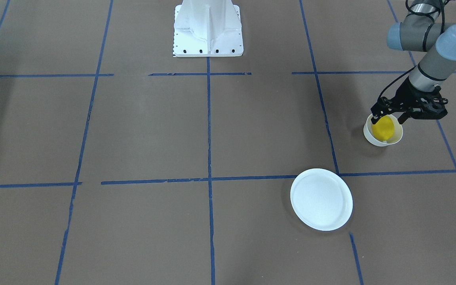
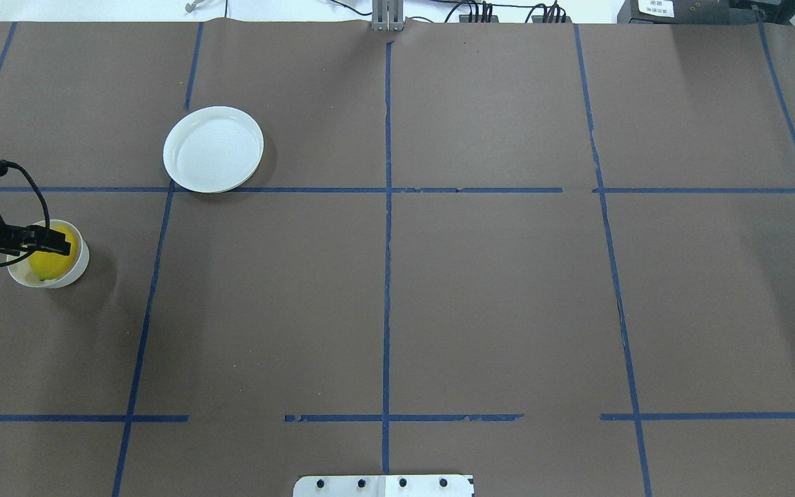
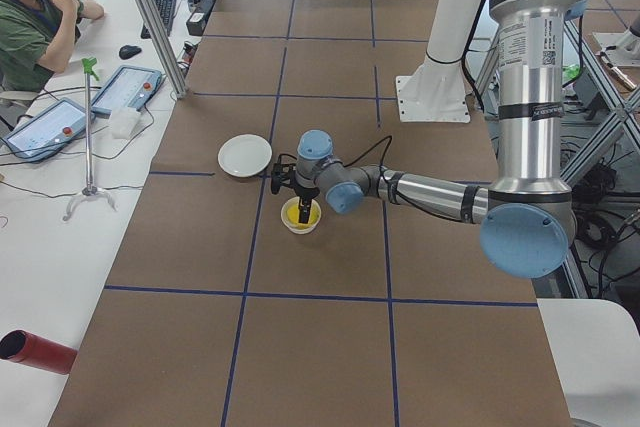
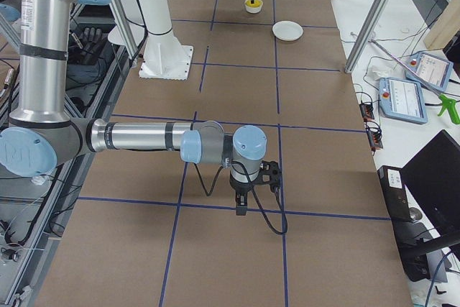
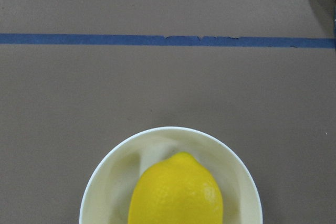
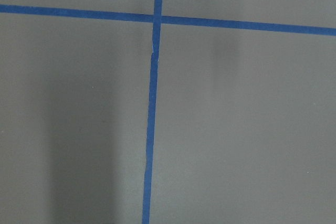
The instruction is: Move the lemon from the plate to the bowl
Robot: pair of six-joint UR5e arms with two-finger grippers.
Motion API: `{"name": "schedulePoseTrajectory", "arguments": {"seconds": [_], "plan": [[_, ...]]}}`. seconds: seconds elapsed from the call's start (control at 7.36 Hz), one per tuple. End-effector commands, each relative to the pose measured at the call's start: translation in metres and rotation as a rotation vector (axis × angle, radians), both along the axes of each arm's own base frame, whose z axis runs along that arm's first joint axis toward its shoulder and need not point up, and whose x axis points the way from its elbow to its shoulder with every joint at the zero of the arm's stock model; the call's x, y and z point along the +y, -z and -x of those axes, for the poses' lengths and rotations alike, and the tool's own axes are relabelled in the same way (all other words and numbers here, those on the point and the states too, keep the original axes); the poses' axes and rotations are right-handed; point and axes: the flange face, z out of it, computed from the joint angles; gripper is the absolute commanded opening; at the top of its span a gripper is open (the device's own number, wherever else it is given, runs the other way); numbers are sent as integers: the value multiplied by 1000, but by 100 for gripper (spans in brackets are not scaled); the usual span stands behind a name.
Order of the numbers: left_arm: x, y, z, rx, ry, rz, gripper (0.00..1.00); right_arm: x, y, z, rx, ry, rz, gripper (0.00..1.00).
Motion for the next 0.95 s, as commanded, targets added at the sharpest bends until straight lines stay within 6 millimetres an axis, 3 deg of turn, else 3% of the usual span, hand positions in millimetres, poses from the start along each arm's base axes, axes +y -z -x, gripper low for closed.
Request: {"name": "schedulePoseTrajectory", "arguments": {"seconds": [0.0,0.14,0.41,0.81], "plan": [[4,-2,14,-7,-52,-44,100,0,0,0,0,0,0,100],[-6,-4,48,1,-71,-90,100,0,0,0,0,0,0,100],[-30,-22,138,-97,-108,-173,100,0,0,0,0,0,0,100],[-26,-59,268,-224,-134,-131,100,0,0,0,0,0,0,100]]}}
